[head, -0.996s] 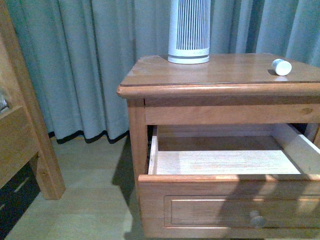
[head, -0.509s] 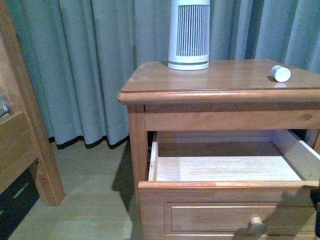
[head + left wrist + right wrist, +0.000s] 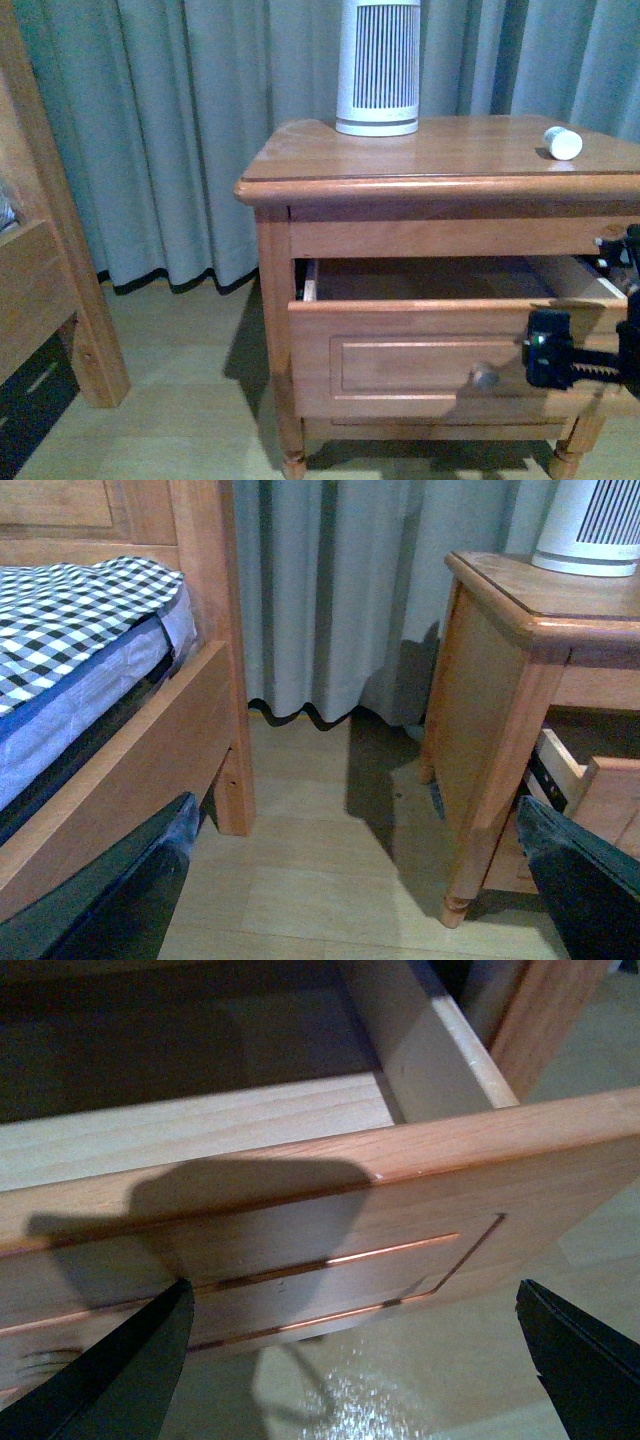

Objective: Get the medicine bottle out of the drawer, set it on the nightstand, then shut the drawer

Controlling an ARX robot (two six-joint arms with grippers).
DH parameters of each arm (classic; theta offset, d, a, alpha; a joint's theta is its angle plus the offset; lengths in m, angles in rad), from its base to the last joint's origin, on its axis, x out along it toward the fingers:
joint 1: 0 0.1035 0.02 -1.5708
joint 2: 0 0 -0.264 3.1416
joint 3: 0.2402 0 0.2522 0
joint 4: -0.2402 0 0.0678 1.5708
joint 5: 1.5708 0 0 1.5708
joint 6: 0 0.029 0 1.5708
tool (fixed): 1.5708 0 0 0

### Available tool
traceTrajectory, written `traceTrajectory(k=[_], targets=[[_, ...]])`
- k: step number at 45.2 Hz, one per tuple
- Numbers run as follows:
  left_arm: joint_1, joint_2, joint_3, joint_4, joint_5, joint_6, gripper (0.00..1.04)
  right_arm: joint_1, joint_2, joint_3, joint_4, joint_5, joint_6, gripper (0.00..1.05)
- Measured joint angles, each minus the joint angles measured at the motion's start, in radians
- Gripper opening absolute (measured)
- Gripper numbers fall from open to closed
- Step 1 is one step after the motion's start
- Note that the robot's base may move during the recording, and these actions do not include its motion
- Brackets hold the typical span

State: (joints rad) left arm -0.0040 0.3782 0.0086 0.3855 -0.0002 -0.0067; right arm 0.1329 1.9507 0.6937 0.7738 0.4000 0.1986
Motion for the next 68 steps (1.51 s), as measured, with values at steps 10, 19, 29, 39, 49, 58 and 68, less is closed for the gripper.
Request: traceTrajectory(k=[10,19,29,39,49,58,68], targets=[[0.0,0.0,0.0,0.0,0.0,0.0,0.98,-0.026,0.09,0.163,0.062,0.001,-0.067,0.98],[0.0,0.0,0.0,0.0,0.0,0.0,0.98,-0.056,0.151,0.295,0.037,-0.006,-0.126,0.98],[0.0,0.0,0.0,0.0,0.0,0.0,0.98,-0.078,0.16,0.317,0.011,-0.05,-0.166,0.98],[0.0,0.0,0.0,0.0,0.0,0.0,0.98,-0.093,0.098,0.26,-0.029,-0.068,-0.146,0.98],[0.0,0.0,0.0,0.0,0.0,0.0,0.98,-0.091,-0.018,0.122,-0.043,-0.072,-0.119,0.98],[0.0,0.0,0.0,0.0,0.0,0.0,0.98,-0.09,-0.246,-0.04,-0.042,-0.022,-0.128,0.98],[0.0,0.0,0.0,0.0,0.0,0.0,0.98,-0.222,-1.084,-0.166,-0.407,-0.165,-0.329,0.98]])
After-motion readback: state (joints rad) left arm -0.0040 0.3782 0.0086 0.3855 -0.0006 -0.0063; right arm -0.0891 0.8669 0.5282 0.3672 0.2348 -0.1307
